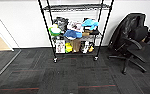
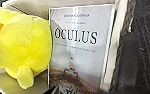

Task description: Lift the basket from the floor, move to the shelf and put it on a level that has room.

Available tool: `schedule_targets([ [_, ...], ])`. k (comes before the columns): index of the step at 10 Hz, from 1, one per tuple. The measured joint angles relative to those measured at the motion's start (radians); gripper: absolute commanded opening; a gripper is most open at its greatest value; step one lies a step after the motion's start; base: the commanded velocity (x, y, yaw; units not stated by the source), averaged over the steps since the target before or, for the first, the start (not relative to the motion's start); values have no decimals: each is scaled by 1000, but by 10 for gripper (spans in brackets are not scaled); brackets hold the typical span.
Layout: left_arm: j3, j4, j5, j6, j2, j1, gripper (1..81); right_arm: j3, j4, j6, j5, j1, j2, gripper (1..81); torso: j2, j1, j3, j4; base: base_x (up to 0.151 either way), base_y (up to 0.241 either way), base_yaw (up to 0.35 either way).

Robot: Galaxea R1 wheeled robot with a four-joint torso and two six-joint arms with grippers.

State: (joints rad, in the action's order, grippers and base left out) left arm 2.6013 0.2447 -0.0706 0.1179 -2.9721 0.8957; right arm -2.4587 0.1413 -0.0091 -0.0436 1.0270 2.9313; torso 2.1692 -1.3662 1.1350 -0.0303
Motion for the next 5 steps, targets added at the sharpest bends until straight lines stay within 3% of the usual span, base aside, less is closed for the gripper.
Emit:
schedule_targets([
  [4,0,1,19,-7,0,26,811,-21,4,3,3,1,23,811,0,0,0,0,0,0,0],
  [5,0,4,19,-14,0,27,10,-47,5,16,-2,3,27,10,0,0,0,0,0,0,0],
])
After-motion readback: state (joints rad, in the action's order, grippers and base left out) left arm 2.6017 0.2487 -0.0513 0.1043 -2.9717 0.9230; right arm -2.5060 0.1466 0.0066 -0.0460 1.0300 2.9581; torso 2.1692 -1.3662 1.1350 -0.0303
